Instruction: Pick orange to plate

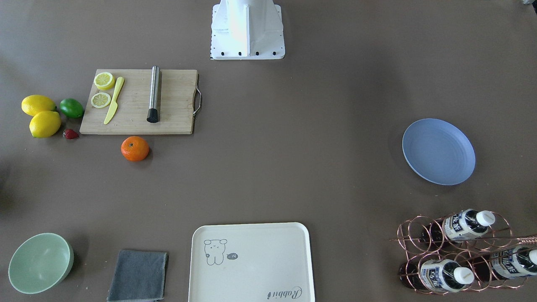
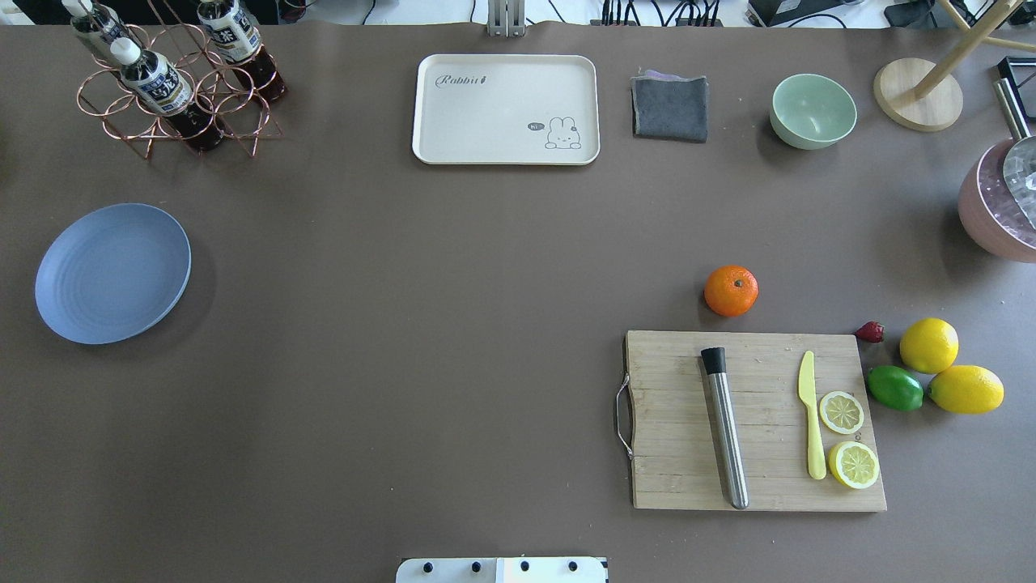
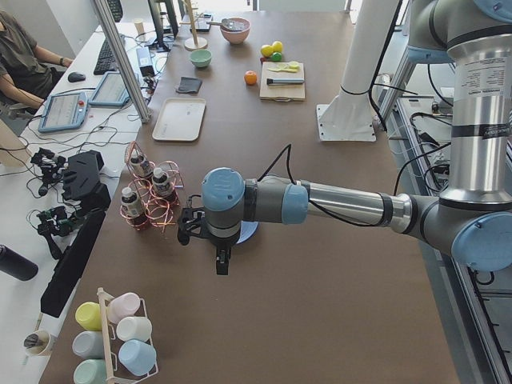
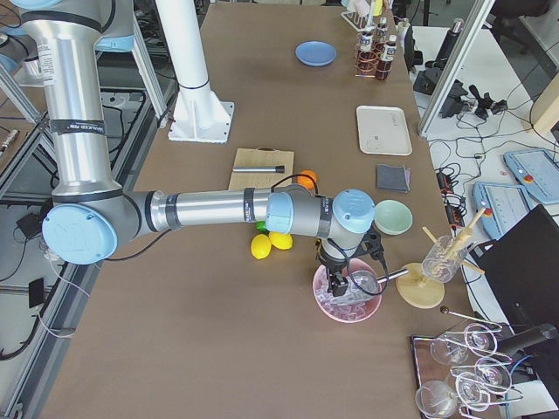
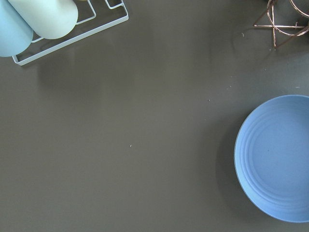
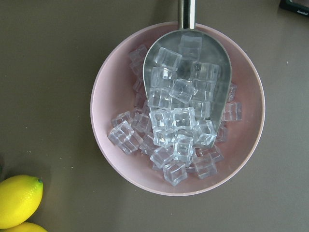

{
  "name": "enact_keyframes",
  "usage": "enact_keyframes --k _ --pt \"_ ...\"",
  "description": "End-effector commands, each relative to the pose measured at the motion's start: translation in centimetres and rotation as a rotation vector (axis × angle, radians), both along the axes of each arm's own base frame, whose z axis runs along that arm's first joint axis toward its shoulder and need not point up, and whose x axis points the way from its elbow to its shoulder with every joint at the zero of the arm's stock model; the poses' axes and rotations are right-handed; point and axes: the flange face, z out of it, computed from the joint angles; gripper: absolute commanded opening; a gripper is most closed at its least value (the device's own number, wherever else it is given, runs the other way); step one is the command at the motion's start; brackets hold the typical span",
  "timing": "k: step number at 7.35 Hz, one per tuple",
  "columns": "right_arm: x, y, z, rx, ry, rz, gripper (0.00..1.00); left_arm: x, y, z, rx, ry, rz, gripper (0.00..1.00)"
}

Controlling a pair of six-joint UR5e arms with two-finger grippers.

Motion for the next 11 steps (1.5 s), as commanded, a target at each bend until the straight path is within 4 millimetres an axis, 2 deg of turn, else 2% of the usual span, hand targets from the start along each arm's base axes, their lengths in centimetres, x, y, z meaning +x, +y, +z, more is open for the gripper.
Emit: enact_keyframes --k 1,5,7,9,11 --pt "0.0 0.1 0.0 -0.001 -0.002 0.0 1.0 0.0 0.1 -0.7 0.02 0.0 0.001 0.97" --pt "0.0 0.1 0.0 0.001 -0.001 0.0 1.0 0.2 0.3 -1.6 0.053 -0.005 0.007 0.97" --pt "0.0 0.0 -0.1 0.002 -0.001 0.0 1.0 0.3 2.1 -1.3 0.067 0.018 0.005 0.97" --pt "0.0 0.0 -0.1 0.001 -0.001 0.001 1.0 0.4 3.0 -0.8 0.107 0.028 0.002 0.97" --pt "0.0 0.0 0.0 0.0 0.001 0.001 1.0 0.5 3.1 -0.5 0.1 0.027 0.005 0.97"
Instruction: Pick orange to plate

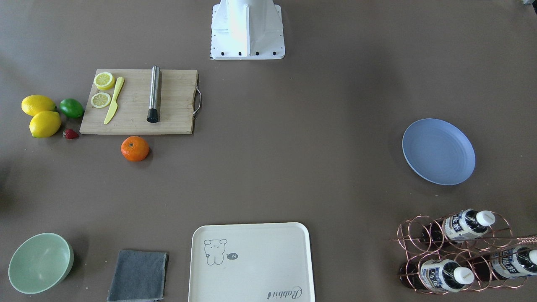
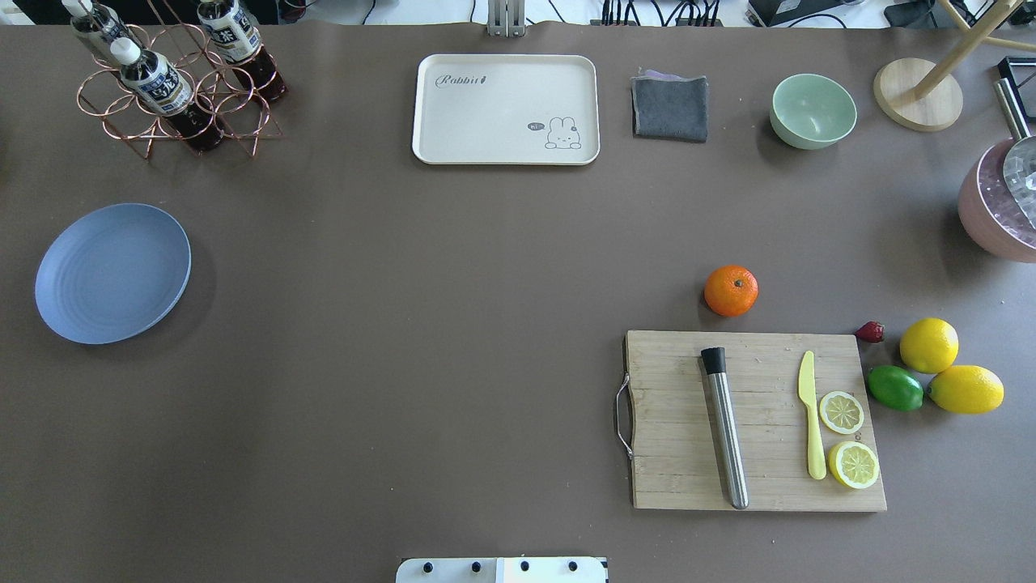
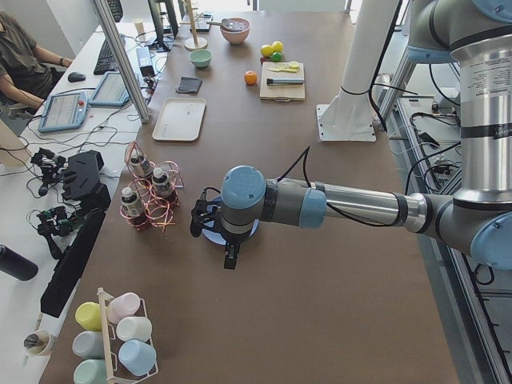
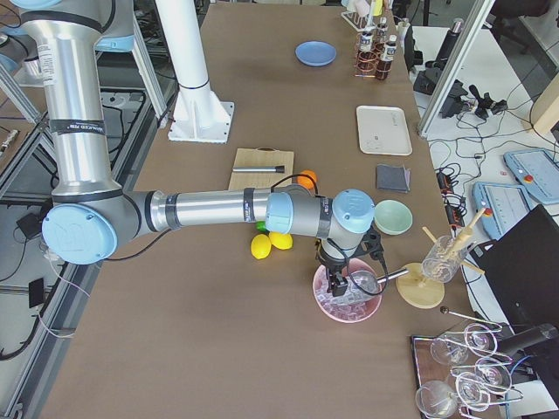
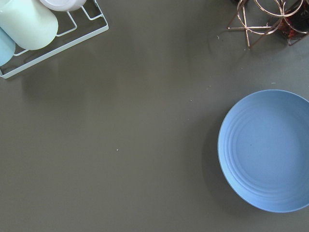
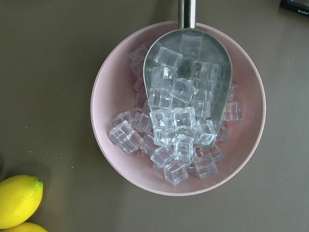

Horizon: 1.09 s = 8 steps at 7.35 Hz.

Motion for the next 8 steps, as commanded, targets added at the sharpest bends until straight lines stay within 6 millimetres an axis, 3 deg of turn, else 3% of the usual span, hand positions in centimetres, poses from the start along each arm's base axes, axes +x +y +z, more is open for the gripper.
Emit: enact_keyframes --k 1,8 --pt "-0.09 0.0 0.08 -0.002 0.001 -0.002 1.0 0.03 0.15 0.24 0.003 -0.002 0.004 0.97" --pt "-0.11 0.07 0.22 -0.006 -0.001 -0.001 1.0 0.12 0.2 0.06 0.002 0.002 0.002 0.97"
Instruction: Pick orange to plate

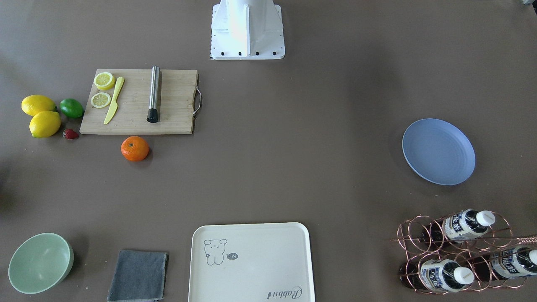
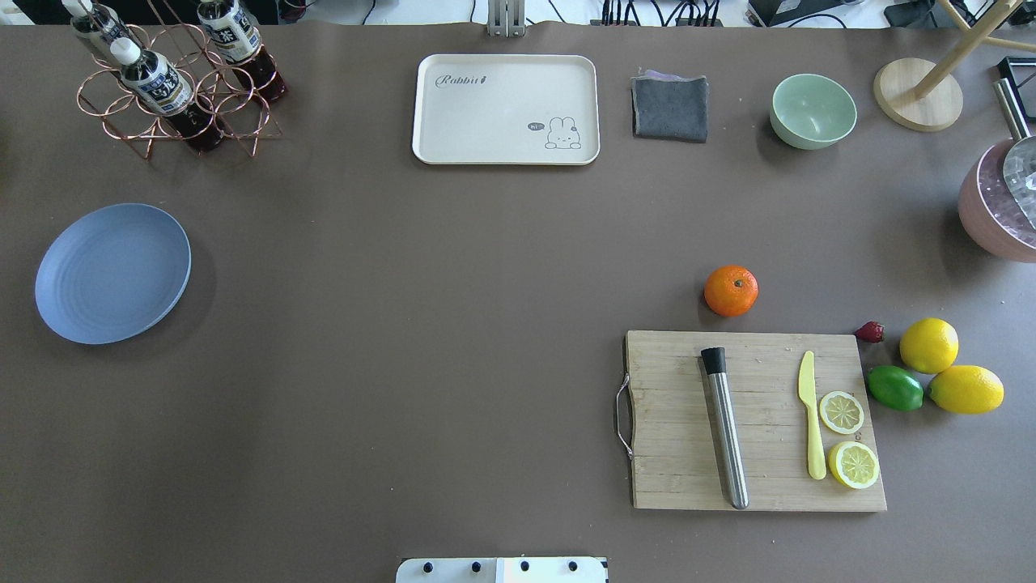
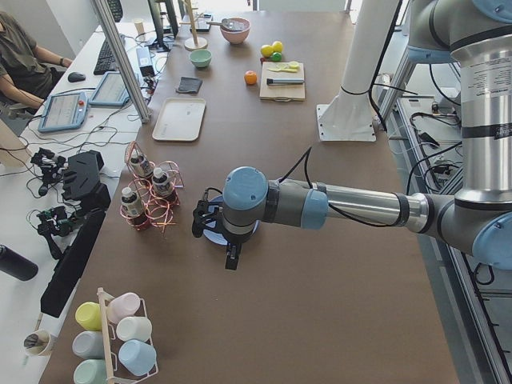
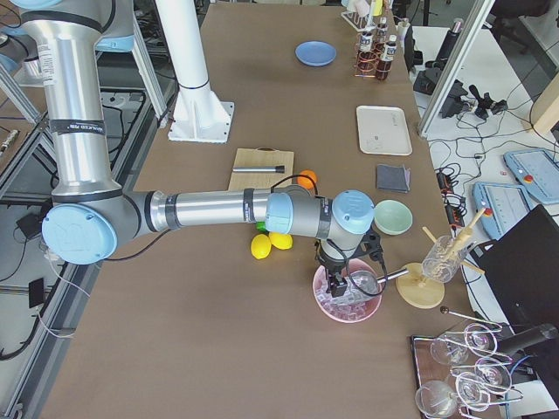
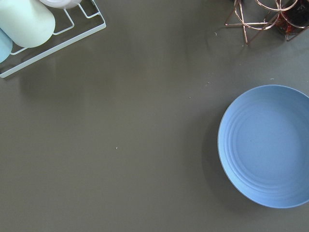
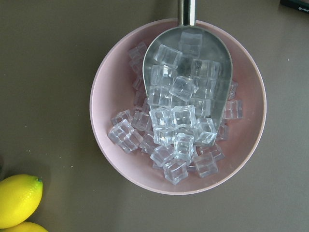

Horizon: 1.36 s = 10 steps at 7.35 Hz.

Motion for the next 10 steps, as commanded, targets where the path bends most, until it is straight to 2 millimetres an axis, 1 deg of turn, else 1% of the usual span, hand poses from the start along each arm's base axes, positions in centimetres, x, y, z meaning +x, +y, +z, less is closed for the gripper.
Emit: enact_keyframes --k 1,2,4,5,6,7,8,9,10 --pt "0.0 0.0 0.1 -0.001 -0.001 0.0 1.0 0.0 0.0 0.0 0.0 0.0 0.0 0.97" --pt "-0.1 0.0 0.2 -0.004 -0.001 -0.001 1.0 0.1 0.6 0.5 -0.005 0.0 0.003 0.97" --pt "-0.3 0.0 0.3 -0.006 -0.001 -0.006 1.0 0.2 0.5 0.3 0.013 -0.003 0.01 0.97" --pt "-0.4 0.0 0.4 -0.007 -0.001 -0.008 1.0 0.8 -1.3 1.4 0.009 0.0 0.02 0.98" --pt "-0.6 0.0 0.5 -0.012 0.0 -0.011 1.0 3.1 -4.0 1.2 0.015 -0.002 0.069 0.98" --pt "-0.7 0.0 0.4 -0.01 0.001 -0.013 1.0 5.0 -4.4 1.0 0.028 -0.006 0.111 0.98" --pt "-0.8 -0.1 0.4 -0.009 0.001 -0.015 1.0 5.1 -4.5 0.4 0.028 0.001 0.105 0.98" --pt "-1.0 0.0 0.5 -0.008 -0.001 -0.021 1.0 7.6 -6.4 0.4 0.001 0.001 0.104 0.98" --pt "-1.5 -0.1 0.4 -0.005 -0.001 -0.03 1.0 10.2 -7.8 1.6 0.006 -0.025 0.114 0.98"
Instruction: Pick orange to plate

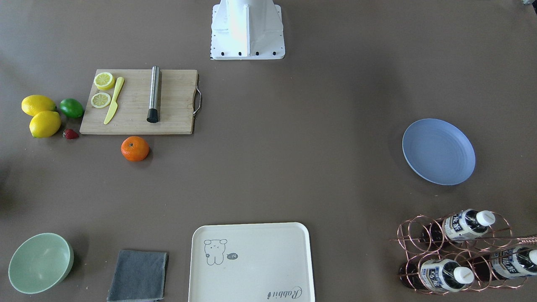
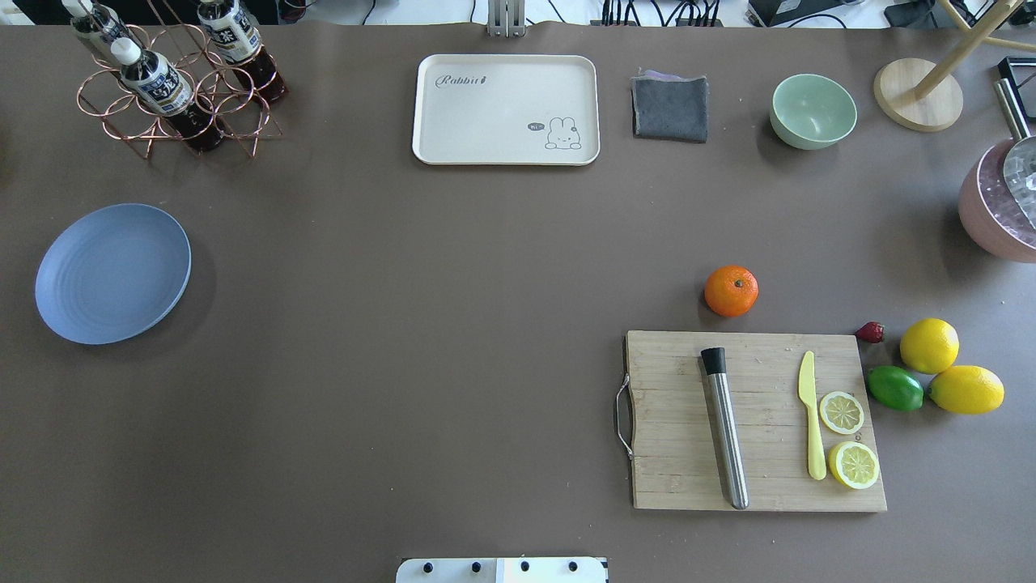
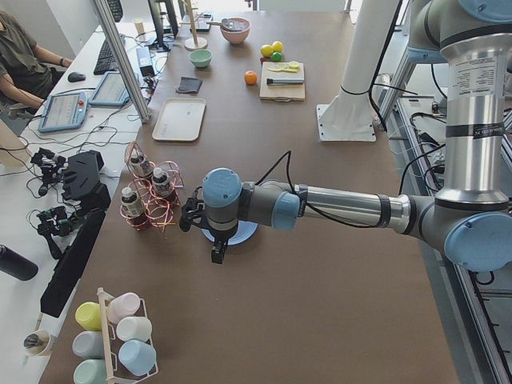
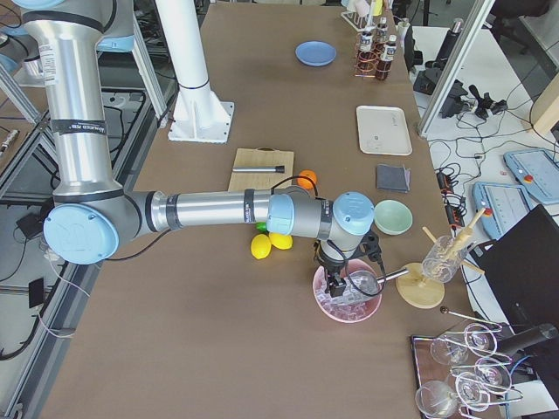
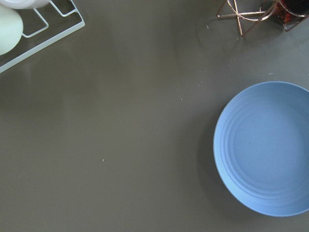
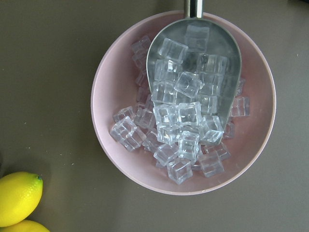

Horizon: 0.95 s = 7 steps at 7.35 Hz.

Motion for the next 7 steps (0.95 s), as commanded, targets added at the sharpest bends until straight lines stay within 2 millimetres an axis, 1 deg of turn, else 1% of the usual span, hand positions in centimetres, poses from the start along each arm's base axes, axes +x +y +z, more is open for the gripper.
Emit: enact_keyframes --k 1,2,3,4,5,6,7 --pt "-1.0 -0.1 0.0 0.004 -0.001 -0.02 1.0 6.8 -2.3 1.9 -0.023 -0.005 0.0 0.98" --pt "-1.3 -0.2 -0.4 0.008 -0.004 -0.026 1.0 9.7 -2.3 3.1 -0.032 -0.006 -0.033 0.98" --pt "-1.7 -0.2 -0.5 0.011 -0.015 -0.031 1.0 12.9 -1.8 4.2 -0.055 0.005 -0.036 0.98" --pt "-2.5 -0.3 -0.6 0.014 -0.015 -0.046 1.0 16.6 -0.9 4.5 -0.066 0.004 0.001 0.98" --pt "-3.2 -0.3 -0.6 0.013 -0.012 -0.059 1.0 18.3 -0.6 5.2 -0.077 -0.017 0.014 0.97" --pt "-3.5 -0.3 -0.5 0.014 -0.011 -0.068 1.0 18.6 -0.7 5.9 -0.086 -0.024 0.019 0.97" --pt "-3.5 -0.3 -0.5 0.013 -0.011 -0.067 1.0 18.7 -1.0 6.3 -0.094 -0.027 0.018 0.92"
